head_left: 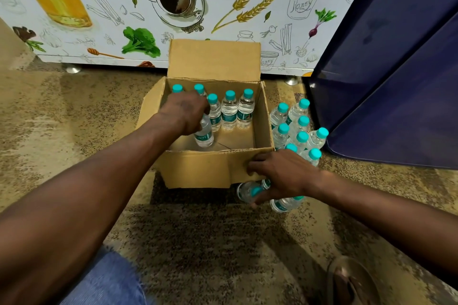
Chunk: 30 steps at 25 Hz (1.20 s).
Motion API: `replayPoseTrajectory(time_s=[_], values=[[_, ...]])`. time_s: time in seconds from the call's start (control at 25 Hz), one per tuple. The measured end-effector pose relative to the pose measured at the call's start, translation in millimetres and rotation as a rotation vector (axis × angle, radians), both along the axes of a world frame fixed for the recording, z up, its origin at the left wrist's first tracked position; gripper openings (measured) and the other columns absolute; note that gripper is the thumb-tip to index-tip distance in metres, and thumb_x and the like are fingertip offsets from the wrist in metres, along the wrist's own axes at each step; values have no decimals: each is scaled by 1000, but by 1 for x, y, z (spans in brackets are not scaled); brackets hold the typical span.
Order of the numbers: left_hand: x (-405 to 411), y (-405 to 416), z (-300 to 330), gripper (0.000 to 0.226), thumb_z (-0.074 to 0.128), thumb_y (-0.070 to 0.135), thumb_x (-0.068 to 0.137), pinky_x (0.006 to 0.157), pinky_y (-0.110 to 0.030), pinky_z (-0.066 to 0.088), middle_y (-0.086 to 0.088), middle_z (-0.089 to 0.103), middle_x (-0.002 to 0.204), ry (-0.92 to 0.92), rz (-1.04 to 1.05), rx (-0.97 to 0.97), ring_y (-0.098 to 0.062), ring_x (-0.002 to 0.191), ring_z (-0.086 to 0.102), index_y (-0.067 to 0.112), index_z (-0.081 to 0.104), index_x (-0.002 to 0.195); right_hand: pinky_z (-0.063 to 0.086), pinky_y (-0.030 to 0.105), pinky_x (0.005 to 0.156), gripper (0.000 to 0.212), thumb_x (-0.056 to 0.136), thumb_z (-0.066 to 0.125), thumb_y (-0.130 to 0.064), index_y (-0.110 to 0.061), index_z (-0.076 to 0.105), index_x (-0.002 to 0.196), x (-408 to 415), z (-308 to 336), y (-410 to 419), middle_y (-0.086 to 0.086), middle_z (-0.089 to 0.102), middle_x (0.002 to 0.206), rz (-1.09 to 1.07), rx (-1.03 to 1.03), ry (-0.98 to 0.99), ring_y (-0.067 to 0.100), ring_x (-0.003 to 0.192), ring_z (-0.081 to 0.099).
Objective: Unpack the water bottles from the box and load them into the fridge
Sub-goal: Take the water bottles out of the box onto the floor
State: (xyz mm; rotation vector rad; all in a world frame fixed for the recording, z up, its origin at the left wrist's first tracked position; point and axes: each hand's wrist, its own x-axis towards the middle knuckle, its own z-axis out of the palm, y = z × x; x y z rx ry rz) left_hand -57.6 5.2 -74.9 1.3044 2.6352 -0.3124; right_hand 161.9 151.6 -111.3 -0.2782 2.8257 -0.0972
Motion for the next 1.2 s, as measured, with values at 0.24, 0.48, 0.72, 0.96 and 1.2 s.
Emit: replayPoseTrajectory(time_s=[0.24,0.48,0.72,0.96,1.2], values=[[7,0,11,55,78,35,83,92,-38,48,-6,60,129,0,-50,75,-25,119,56,30,58,134,57,29,71,33,88,68,-42,-23,61,114,8,-3,-11,-6,65,106,-17,-45,-119,11,86,61],[12,0,25,55,78,38,82,89,-36,46,-5,58,128,2,-83,89,-25,119,54,30,59,133,55,26,68,29,86,72,-40,-24,65,109,0,-1,-10,-8,65,101,-25,-24,-103,8,79,57],[21,3,40,54,78,37,82,82,-36,43,-7,59,127,10,-102,182,-27,116,56,31,60,133,55,31,80,38,82,75,-44,-28,61,114,-4,0,2,-9,62,112,49,50,-202,12,97,60],[20,1,34,53,80,40,80,75,-34,36,-5,64,120,-18,-127,245,-25,113,56,28,62,128,56,29,76,44,76,77,-57,-33,60,109,-8,2,5,-14,65,103,86,18,-294,6,89,60],[15,-4,29,55,86,43,72,80,-36,49,-2,70,111,-149,-74,432,-21,104,60,24,66,119,53,36,57,23,81,76,-37,-23,58,76,-28,27,3,-10,58,65,-189,-403,211,7,58,56]])
